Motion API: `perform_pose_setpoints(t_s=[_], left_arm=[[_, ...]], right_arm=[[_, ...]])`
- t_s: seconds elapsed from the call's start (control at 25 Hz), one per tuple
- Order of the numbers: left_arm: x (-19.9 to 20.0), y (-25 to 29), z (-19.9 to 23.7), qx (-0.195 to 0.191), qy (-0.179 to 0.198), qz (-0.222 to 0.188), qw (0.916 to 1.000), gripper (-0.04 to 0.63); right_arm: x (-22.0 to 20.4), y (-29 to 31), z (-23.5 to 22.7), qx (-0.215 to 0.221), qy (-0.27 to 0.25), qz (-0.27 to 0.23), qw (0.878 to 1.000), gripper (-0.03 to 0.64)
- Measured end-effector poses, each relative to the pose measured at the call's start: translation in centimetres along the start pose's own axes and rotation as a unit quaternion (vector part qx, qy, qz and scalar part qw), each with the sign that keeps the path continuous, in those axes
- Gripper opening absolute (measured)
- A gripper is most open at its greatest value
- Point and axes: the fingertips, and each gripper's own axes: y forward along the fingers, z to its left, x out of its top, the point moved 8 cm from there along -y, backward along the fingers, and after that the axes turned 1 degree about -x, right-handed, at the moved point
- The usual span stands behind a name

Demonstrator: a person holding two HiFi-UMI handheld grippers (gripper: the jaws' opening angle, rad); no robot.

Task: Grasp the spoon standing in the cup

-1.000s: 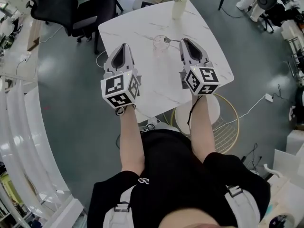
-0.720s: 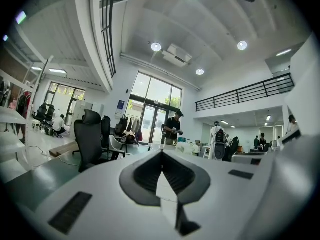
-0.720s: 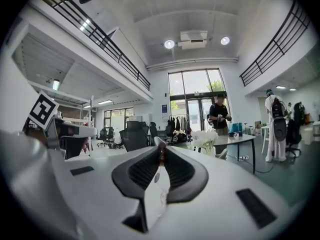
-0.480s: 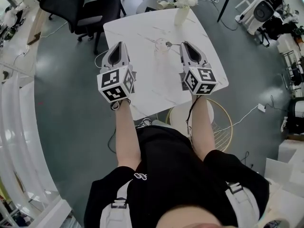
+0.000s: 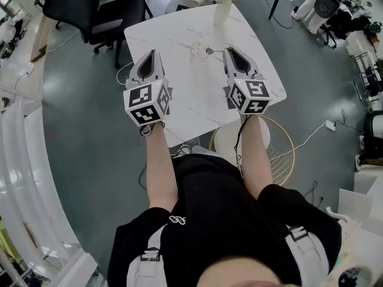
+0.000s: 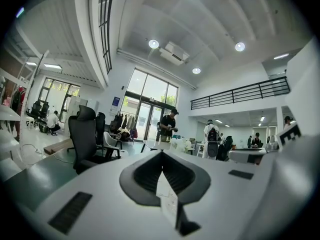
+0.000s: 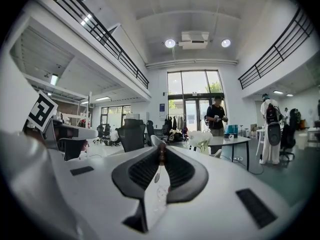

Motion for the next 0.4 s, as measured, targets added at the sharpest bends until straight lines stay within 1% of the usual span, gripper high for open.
perform_pose_setpoints(t_s=[0.4], left_arm=[[-0.25,-0.32,-0.61,-0.010,0.006,0.004,0.9999,0.014]], right_arm=[[0.04,-0.82,0.08,-0.002,-0.005,-0.001,1.000,0.043]])
